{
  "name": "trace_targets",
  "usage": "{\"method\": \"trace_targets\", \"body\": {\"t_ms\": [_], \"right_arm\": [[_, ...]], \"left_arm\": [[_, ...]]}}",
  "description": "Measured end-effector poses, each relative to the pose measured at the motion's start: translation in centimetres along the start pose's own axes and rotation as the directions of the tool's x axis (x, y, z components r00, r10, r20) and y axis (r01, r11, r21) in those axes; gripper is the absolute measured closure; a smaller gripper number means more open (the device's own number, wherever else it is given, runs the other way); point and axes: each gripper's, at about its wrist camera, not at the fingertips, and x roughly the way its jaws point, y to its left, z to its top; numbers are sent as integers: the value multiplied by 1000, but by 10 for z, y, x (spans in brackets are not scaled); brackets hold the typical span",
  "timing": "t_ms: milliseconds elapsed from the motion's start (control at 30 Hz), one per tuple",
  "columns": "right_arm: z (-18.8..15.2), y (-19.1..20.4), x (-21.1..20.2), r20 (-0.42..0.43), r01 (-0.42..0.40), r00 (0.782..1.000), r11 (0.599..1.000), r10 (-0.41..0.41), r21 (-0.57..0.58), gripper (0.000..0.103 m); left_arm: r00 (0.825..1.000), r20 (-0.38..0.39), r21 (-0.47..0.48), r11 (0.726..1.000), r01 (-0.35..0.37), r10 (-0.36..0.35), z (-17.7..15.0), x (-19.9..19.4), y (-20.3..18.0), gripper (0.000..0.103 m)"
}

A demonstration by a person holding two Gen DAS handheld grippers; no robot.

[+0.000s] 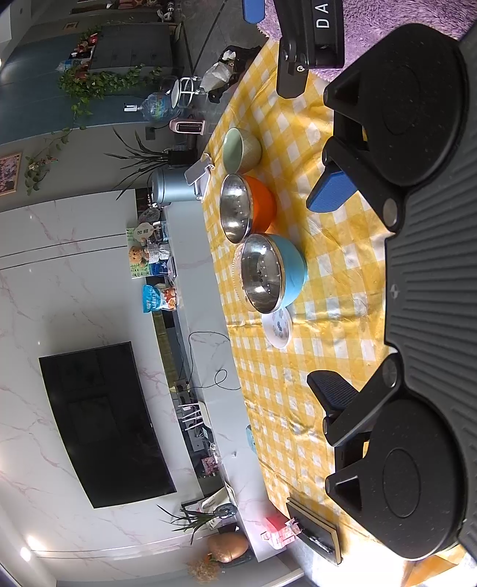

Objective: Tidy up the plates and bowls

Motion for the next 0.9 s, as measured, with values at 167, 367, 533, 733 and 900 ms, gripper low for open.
{"method": "trace_targets", "body": {"t_ms": [167,367,533,733,900], "right_arm": [[0,0,-1,-1,1,1000,1000,-1,0,2],[0,0,0,-2,1,1000,1000,-1,0,2],[0,0,0,-2,2,1000,1000,-2,1,2],[0,1,1,-3,2,1000,1000,-2,0,2],[0,1,1,-5,2,1000,1000,-2,0,2]], "left_arm": [[1000,0,-1,1000,-1,1,0,0,0,0],[1000,0,-1,1000,-1,1,0,0,0,0],[1000,0,-1,1000,0,0,0,0,0,0],[1000,-1,0,1000,0,0,0,0,0,0],[1000,-1,0,1000,-1,1,0,0,0,0]]}}
